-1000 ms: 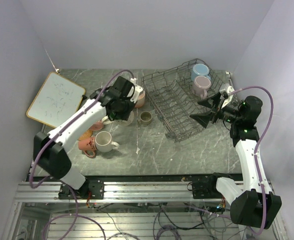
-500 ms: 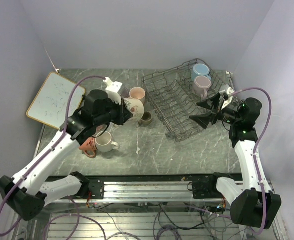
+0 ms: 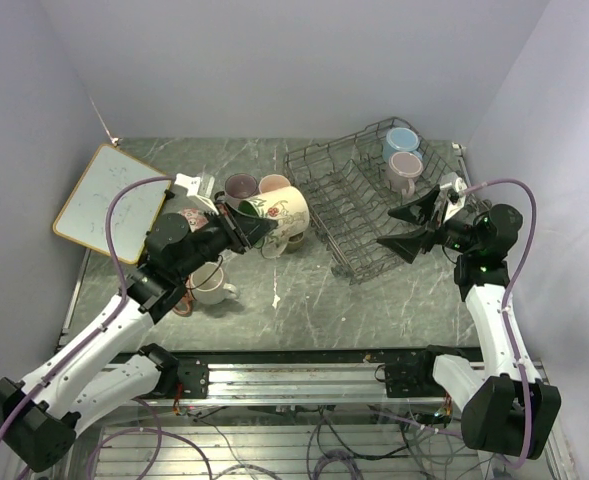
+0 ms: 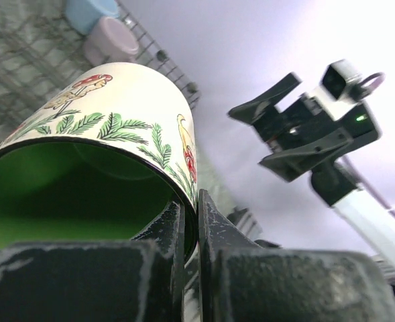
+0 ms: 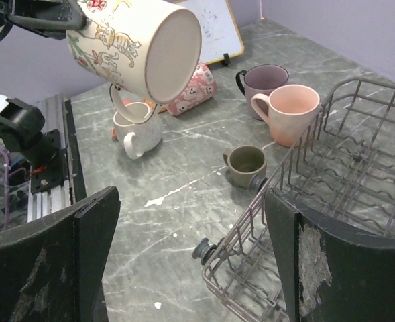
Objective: Load the cups into the dish rack
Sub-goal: Turn the cup upside down in the dish rack.
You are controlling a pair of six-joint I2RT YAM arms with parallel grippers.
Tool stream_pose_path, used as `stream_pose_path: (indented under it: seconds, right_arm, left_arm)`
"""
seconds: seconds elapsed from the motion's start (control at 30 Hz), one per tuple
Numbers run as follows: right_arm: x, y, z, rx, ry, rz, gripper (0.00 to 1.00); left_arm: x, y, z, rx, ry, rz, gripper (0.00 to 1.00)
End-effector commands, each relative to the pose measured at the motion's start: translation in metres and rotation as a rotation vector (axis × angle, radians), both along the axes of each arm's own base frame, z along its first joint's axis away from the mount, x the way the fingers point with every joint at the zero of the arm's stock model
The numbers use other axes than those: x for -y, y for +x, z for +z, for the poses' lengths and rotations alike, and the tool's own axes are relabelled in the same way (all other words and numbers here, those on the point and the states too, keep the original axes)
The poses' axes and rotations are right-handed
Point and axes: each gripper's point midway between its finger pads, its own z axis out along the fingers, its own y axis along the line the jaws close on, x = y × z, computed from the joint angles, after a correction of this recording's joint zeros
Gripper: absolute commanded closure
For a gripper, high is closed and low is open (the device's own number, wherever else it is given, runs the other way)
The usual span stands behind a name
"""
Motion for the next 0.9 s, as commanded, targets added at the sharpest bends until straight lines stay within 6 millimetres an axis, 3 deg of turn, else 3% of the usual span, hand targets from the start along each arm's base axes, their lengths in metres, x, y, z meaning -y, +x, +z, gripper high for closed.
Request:
stream_pose_path:
  seconds: [0.0,0.5,0.87]
  right_arm:
    - [-0.007,-0.009,0.008,0.018,0.017,0.044,0.11]
    - [-0.016,-0.018,0.013,-0.041,0.06,0.102,0.06]
    - [-0.028,-0.026,0.018,-0.095,0.093,0.156,0.0]
  left_arm:
    - [-0.007,-0.032,0.126,0.287,-0.416,-0.098,0.93]
    - [-0.018,-0.049,0.164,0.299,-0.792,-0.23,0.93]
    - [-0.022,-0.053,0.175,0.328,-0.908,-0.28,0.93]
